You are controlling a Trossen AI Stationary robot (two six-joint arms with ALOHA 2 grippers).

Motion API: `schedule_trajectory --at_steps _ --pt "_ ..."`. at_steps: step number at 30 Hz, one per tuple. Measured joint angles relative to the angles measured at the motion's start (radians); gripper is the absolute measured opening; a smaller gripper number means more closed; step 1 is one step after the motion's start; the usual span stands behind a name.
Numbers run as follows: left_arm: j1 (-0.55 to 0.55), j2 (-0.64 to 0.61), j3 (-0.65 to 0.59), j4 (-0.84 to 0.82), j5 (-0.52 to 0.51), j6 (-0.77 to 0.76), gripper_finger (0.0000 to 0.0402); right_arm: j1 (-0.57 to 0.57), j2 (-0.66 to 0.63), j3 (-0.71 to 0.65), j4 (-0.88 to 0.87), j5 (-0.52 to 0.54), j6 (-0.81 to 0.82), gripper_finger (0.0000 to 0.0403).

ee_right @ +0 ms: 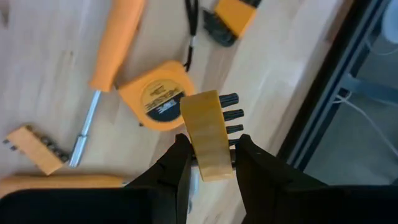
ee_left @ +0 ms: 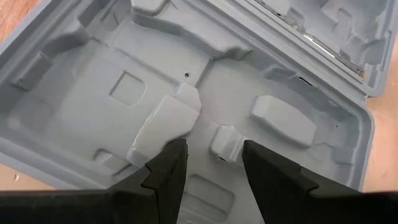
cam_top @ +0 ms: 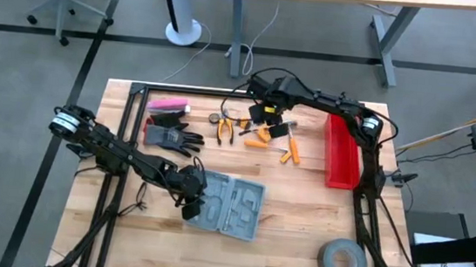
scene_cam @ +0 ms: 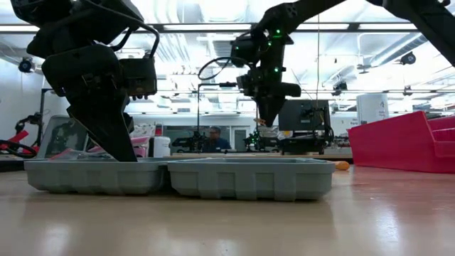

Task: Prefit tool cases
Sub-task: Remove the screwdriver bit set from the pre-fit tool case, then remove the flathead screwdriver from the pre-fit tool case

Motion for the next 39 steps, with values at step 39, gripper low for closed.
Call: schedule_trajectory --at_steps 39 --pt "0.000 0.001 0.027 -0.012 0.024 0.006 0.0165 -0.025 -0.002 -0.324 0.052 -0.027 0.090 0.0152"
